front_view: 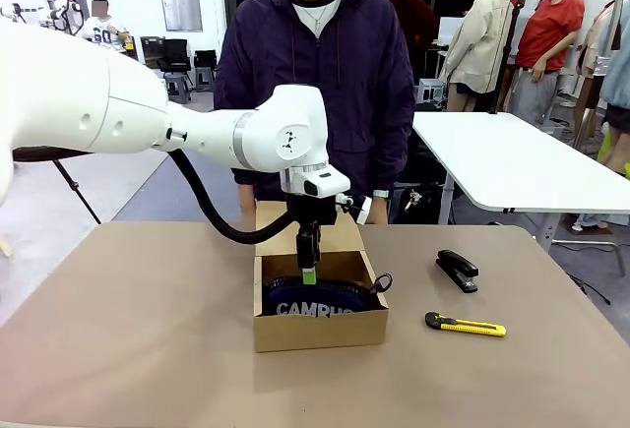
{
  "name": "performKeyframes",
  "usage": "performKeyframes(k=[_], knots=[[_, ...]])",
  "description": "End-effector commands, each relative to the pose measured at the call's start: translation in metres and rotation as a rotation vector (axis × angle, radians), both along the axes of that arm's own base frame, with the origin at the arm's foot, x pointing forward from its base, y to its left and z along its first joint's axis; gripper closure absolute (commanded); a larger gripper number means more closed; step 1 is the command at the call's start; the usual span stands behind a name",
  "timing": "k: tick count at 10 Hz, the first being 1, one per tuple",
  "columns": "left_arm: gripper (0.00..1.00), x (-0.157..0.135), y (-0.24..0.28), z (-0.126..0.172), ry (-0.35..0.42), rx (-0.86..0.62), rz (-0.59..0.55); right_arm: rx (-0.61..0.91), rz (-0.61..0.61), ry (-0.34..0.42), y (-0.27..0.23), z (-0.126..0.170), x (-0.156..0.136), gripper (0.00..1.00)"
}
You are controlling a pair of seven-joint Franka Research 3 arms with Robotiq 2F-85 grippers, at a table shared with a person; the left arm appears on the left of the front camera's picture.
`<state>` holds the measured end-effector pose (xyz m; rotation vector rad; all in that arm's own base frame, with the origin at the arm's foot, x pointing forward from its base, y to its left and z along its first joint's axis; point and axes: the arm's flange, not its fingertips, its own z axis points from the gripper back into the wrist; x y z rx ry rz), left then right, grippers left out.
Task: Pack the items into the box.
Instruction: Pick up the item indicated by the person and place it inside the Mailer Box.
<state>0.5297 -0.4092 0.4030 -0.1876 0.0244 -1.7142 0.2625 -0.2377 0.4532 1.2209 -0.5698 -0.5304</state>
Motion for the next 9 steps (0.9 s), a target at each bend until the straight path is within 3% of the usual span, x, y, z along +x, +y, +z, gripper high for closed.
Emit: performKeyframes(k=[1,3,5,6,7,8,9], knots=[[0.0,-0.011,0.01,-0.004,0.015,-0.035,-0.014,0.004,0.001,-0.026,-0.002,0.003,0.002,0.0],[0.0,-0.012,0.013,0.002,0.028,-0.053,-0.002,0.004,0.001,-0.026,-0.002,0.003,0.002,0.0],[0.0,-0.024,0.043,0.04,0.156,-0.193,0.077,0.004,0.001,-0.026,-0.002,0.003,0.002,0.0],[0.0,-0.033,0.077,0.068,0.263,-0.288,0.271,0.004,0.001,-0.026,-0.002,0.003,0.002,0.0],[0.0,-0.045,0.12,0.091,0.218,-0.432,0.447,0.004,0.001,-0.026,-0.002,0.003,0.002,0.0],[0.0,-0.064,0.174,0.105,0.236,-0.505,0.606,0.004,0.001,-0.026,-0.002,0.003,0.002,0.0],[0.0,-0.083,0.22,0.107,0.307,-0.543,0.723,0.004,0.001,-0.026,-0.002,0.003,0.002,0.0]])
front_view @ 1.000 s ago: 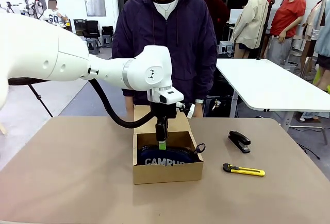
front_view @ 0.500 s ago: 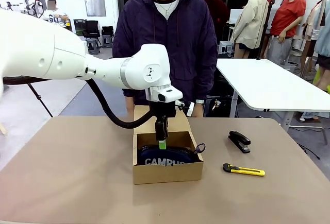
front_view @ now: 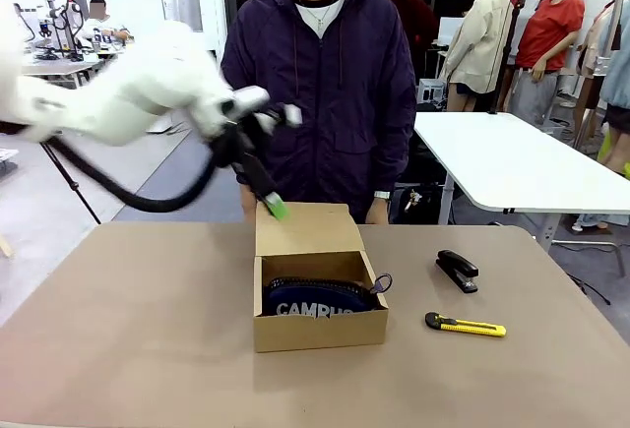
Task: Pack the items into the box.
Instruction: Pick up the item indicated by the person and place it inside the Mailer Box.
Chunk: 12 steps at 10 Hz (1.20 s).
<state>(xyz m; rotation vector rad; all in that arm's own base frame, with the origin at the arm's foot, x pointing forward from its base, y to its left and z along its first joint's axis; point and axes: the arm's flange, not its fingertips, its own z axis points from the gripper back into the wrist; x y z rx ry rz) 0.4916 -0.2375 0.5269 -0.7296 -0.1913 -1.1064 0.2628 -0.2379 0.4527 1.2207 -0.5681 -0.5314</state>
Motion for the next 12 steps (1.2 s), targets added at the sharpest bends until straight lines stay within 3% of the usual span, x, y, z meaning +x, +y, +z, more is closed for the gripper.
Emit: performKeyframes(k=[1,2,3,4,5,6,7,8,9,12], knots=[[0.0,-0.062,0.1,-0.017,0.09,-0.13,0.273,0.004,0.0,-0.028,-0.002,0.003,0.002,0.0],[0.0,-0.077,0.156,-0.023,0.134,-0.222,0.442,0.004,0.0,-0.028,-0.002,0.003,0.002,0.0],[0.0,-0.088,0.203,-0.034,0.228,-0.312,0.598,0.004,0.0,-0.028,-0.002,0.003,0.002,0.0],[0.0,-0.101,0.256,-0.049,0.299,-0.487,0.784,0.004,0.0,-0.028,-0.002,0.003,0.002,0.0],[0.0,-0.121,0.305,-0.067,0.363,-0.723,0.863,0.004,0.0,-0.028,-0.002,0.003,0.002,0.0],[0.0,-0.137,0.333,-0.081,0.321,-0.925,0.75,0.004,0.0,-0.028,-0.002,0.003,0.002,0.0],[0.0,-0.151,0.353,-0.1,0.309,-1.021,0.805,0.004,0.0,-0.028,-0.002,0.003,0.002,0.0],[0.0,-0.159,0.361,-0.112,0.265,-1.079,0.787,0.004,0.0,-0.028,-0.002,0.003,0.002,0.0],[0.0,-0.152,0.353,-0.089,0.368,-0.732,0.798,0.004,0.0,-0.028,-0.002,0.003,0.002,0.0],[0.0,-0.152,0.353,-0.089,0.368,-0.732,0.798,0.004,0.0,-0.028,-0.002,0.003,0.002,0.0]])
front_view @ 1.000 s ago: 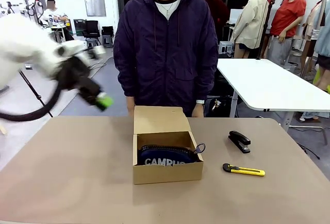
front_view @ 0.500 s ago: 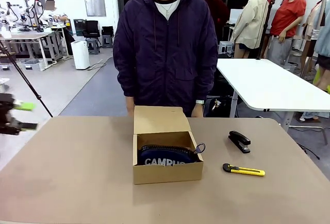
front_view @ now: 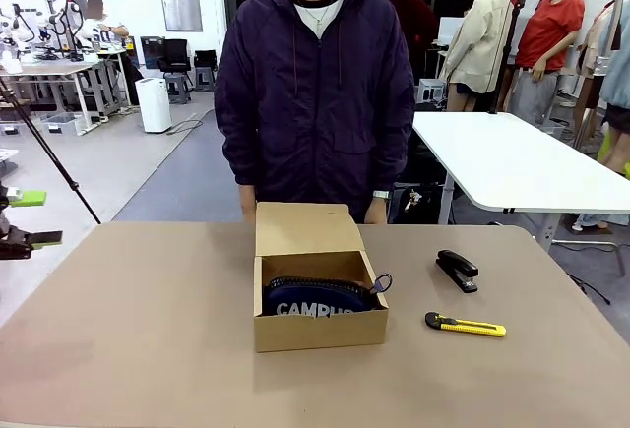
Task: Pack the items into the box.
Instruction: Pick up the item indicated by the person and place it inside the Mailer Box.
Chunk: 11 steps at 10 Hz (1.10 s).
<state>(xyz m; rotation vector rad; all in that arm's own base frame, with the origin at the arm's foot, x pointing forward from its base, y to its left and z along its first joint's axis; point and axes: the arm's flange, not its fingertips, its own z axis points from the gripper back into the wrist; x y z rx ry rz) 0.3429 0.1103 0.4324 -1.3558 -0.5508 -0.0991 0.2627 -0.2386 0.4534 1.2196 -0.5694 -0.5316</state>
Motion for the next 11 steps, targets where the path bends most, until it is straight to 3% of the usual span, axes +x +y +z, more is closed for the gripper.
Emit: performKeyframes(k=[1,11], knots=[[0.0,-0.0034,0.0055,0.0053,0.015,0.021,-0.006,0.005,0.001,-0.027,-0.0009,0.0028,0.0018,0.0],[0.0,-0.0034,0.0055,0.0053,0.015,0.021,-0.006,0.005,0.001,-0.027,-0.0009,0.0028,0.0018,0.0]])
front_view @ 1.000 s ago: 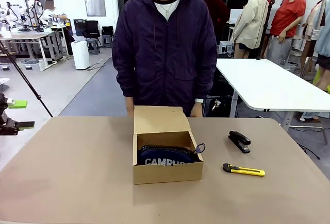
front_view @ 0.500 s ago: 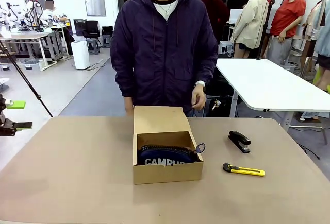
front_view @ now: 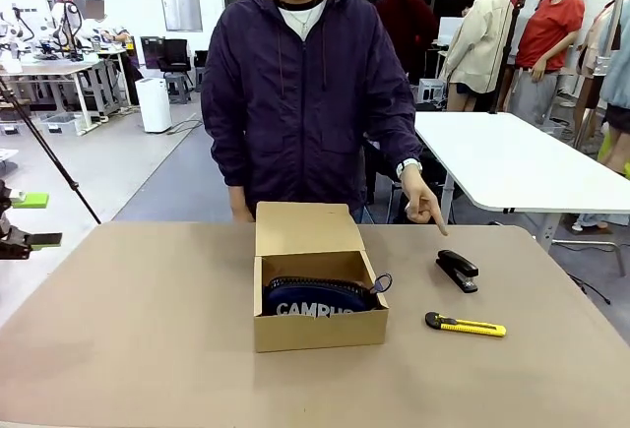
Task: Pack the items into the box.
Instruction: Pick up the item indicated by the person and place it inside the Mailer Box.
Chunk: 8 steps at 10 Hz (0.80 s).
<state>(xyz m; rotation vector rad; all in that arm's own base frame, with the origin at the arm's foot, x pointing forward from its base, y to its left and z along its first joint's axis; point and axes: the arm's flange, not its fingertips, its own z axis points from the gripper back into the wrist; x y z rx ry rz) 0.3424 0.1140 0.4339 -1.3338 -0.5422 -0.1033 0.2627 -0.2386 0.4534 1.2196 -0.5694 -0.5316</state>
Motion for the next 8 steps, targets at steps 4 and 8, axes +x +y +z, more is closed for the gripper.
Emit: performKeyframes(k=[4,8], knots=[[0.0,-0.003,0.002,0.004,0.01,-0.002,-0.004,0.005,0.001,-0.027,-0.001,0.003,0.002,0.0],[0.0,-0.003,0.002,0.004,0.01,-0.002,-0.004,-0.228,0.056,-0.02,0.023,0.029,0.023,0.0]])
